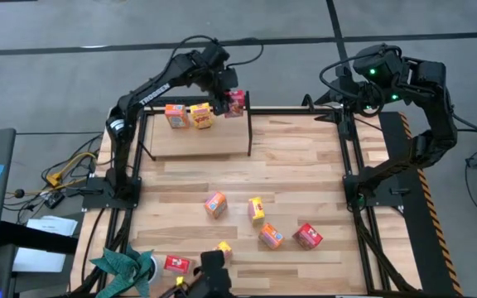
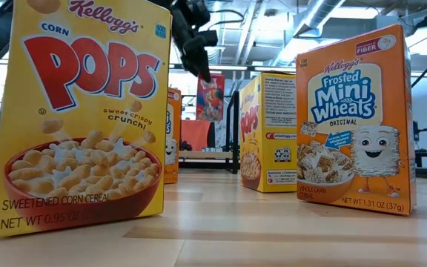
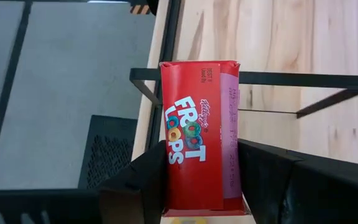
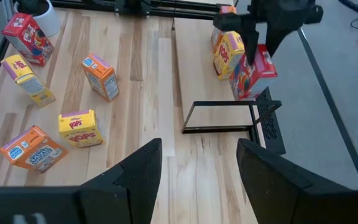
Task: Stack cereal on shelf
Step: Put the top red cereal box on the shelf
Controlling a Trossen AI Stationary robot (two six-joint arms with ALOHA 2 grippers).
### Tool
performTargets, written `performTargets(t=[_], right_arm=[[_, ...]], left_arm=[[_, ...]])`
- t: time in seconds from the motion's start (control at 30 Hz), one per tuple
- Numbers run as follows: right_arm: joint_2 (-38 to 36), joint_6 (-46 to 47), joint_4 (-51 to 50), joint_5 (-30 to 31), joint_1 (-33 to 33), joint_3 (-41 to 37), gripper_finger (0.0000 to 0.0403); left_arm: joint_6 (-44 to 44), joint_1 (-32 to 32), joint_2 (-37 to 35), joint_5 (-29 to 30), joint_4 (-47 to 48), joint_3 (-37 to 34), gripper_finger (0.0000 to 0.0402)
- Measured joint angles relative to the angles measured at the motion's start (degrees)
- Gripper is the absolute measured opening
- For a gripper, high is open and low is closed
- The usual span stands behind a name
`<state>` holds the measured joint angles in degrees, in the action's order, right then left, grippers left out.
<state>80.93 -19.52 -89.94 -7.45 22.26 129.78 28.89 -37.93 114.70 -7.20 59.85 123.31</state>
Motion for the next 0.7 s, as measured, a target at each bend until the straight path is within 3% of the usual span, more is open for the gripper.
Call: performTargets(t=[0.37,0.6,0.7], right_arm=[[0.00,0.16,0.02,0.01,0.01,0.00,0.0232],[0.00,0.16,0.97,0.01,0.00,0.00,0.0232],[0.00,1.04,1.46,0.01,0.02,0.00,0.0232]], left_arm=[[2.53,-2.68,1.35,-5.31,-1.67,-4.95,0.0157],[4.52,-2.67,1.30,-4.50,-11.89,-11.12,0.0157],[4.58,-2.67,1.32,-4.57,-11.83,-12.48,0.0157]])
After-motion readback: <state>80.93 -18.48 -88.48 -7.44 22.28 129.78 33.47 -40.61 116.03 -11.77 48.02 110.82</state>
